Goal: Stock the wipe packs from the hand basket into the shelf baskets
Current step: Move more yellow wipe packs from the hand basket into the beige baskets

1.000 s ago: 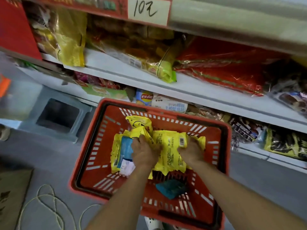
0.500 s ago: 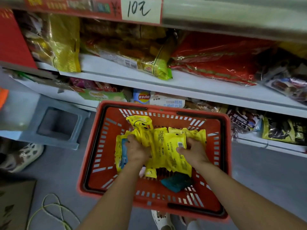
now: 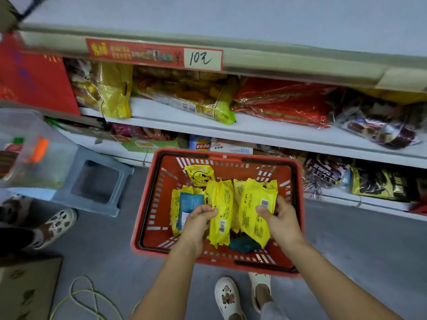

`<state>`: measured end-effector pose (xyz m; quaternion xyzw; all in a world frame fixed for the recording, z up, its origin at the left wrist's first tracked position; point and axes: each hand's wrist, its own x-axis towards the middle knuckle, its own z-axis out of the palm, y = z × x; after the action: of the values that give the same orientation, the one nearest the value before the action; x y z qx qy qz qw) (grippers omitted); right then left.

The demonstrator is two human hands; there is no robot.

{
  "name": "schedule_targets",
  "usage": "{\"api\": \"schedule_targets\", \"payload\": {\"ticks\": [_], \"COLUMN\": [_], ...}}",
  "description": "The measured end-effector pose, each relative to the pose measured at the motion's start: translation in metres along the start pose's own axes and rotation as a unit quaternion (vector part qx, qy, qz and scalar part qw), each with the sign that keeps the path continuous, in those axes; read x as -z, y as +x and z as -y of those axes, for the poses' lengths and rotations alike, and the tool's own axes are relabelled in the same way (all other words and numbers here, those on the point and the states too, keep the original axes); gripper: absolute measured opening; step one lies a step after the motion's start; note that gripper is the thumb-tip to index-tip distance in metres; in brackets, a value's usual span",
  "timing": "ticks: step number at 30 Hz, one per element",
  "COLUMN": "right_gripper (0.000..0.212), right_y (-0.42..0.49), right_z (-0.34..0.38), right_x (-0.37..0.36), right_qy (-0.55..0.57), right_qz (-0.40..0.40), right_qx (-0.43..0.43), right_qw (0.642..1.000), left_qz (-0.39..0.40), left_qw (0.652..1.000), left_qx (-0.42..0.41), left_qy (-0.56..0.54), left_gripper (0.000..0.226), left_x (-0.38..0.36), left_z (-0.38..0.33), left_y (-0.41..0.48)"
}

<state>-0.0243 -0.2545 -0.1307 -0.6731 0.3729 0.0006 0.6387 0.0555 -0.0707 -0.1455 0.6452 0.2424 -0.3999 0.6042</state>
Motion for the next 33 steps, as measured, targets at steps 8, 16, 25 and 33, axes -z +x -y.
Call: {"api": "schedule_targets", "payload": {"ticks": [8, 16, 25, 33], "right_gripper": [0.027, 0.04, 0.038, 0.025], "right_y": [-0.03, -0.044, -0.05, -0.051], "right_z": [0.034, 0.051, 0.061, 0.069], "right_x": [0.003, -0.002, -0.011, -0.003], "right_qy": [0.011, 0.0, -0.049, -0.058], "right_qz": [-0.01, 0.013, 0.022, 0.065], "right_qx": [0.042, 0.046, 0.075, 0.099], "right_qw": [0.999, 0.999, 0.996, 0.991], "left_qz": [0.059, 0.081, -0.006, -0.012], "left_qw": [0.991, 0.972, 0.998, 0.998], "left_qx": [-0.052, -0.026, -0.041, -0.058], "left_qy": [-0.107, -0.22, -0.056, 0.036], "left_gripper": [0.015, 0.006, 0.072, 0.025], "left_x": [0.006, 0.004, -0.017, -0.013], "left_z": [-0.022, -0.03, -0.044, -0.054], "left_y": [-0.043, -0.062, -0.068, -0.068]}}
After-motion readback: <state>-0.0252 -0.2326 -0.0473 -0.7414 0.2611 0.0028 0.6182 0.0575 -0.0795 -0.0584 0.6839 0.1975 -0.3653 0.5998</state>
